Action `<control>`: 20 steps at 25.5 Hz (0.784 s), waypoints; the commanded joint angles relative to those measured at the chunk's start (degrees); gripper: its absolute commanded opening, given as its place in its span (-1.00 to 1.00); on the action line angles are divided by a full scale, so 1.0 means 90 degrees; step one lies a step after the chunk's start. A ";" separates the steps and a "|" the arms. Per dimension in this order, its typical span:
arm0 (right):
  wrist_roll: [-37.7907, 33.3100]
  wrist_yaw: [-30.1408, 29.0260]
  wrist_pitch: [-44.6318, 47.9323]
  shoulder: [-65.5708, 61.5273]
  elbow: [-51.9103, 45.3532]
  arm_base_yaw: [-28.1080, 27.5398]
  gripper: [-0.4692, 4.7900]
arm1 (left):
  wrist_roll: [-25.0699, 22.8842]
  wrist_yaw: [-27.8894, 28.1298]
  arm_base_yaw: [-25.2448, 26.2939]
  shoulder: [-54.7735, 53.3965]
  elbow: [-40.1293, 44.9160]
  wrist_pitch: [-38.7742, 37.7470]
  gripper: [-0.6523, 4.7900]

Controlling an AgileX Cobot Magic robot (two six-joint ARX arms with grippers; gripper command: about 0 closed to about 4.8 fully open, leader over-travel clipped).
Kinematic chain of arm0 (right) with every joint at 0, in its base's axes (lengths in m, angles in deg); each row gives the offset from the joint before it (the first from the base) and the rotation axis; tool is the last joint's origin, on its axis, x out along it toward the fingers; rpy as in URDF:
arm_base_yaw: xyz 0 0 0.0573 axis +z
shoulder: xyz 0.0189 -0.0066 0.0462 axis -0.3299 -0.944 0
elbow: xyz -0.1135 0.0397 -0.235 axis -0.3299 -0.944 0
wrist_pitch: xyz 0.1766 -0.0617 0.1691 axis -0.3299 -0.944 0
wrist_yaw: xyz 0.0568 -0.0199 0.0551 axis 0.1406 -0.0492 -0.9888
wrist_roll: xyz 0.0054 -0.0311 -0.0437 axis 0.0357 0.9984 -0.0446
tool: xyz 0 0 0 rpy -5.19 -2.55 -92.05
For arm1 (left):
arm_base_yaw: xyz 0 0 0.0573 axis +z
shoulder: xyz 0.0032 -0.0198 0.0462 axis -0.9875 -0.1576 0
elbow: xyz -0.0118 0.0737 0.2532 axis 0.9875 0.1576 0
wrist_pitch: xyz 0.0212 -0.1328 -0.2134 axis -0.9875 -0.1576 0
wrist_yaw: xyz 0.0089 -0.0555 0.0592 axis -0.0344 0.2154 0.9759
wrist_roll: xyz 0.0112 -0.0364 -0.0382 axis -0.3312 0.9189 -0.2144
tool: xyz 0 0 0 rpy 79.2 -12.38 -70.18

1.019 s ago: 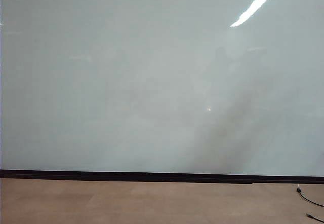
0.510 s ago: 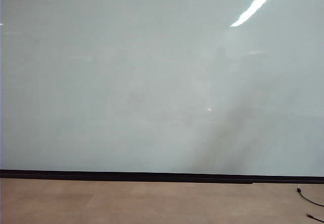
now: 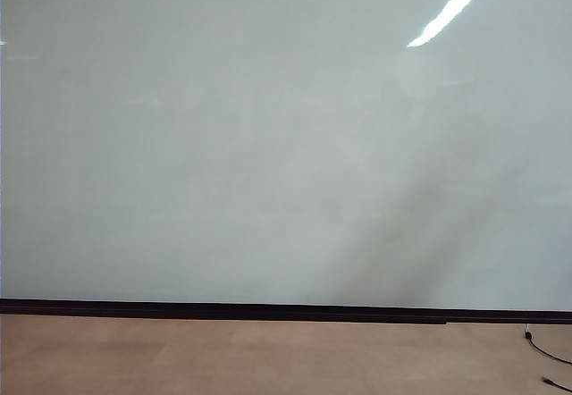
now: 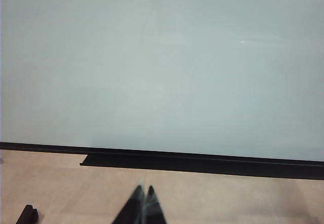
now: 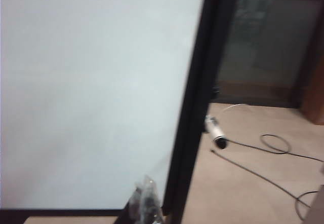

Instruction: Pick up the pen on the shelf to the right of the whiteboard and draw a cross mark.

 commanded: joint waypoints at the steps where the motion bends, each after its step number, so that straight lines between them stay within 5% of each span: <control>1: 0.0007 0.0389 0.0221 -0.0002 0.0022 0.0005 -0.66 | -0.0024 -0.0022 0.0000 -0.0002 -0.0019 0.0032 -0.78; 5: -0.0119 0.0806 0.0102 -0.0002 0.0022 0.0005 0.01 | -0.0027 -0.0022 0.0000 -0.0002 -0.0019 0.0032 -0.78; 14: -0.0437 0.1090 0.0024 -0.0046 0.0051 -0.0010 0.30 | -0.0027 -0.0022 0.0000 -0.0002 -0.0019 0.0032 -0.78; 15: -0.0435 0.1088 0.0024 -0.0097 0.0080 -0.0034 0.50 | -0.0027 -0.0022 0.0000 -0.0002 -0.0019 0.0032 -0.78; 20: -0.0311 0.0690 0.0418 -0.0544 0.0231 -0.0294 0.55 | -0.0027 -0.0022 0.0000 -0.0002 -0.0019 0.0032 -0.78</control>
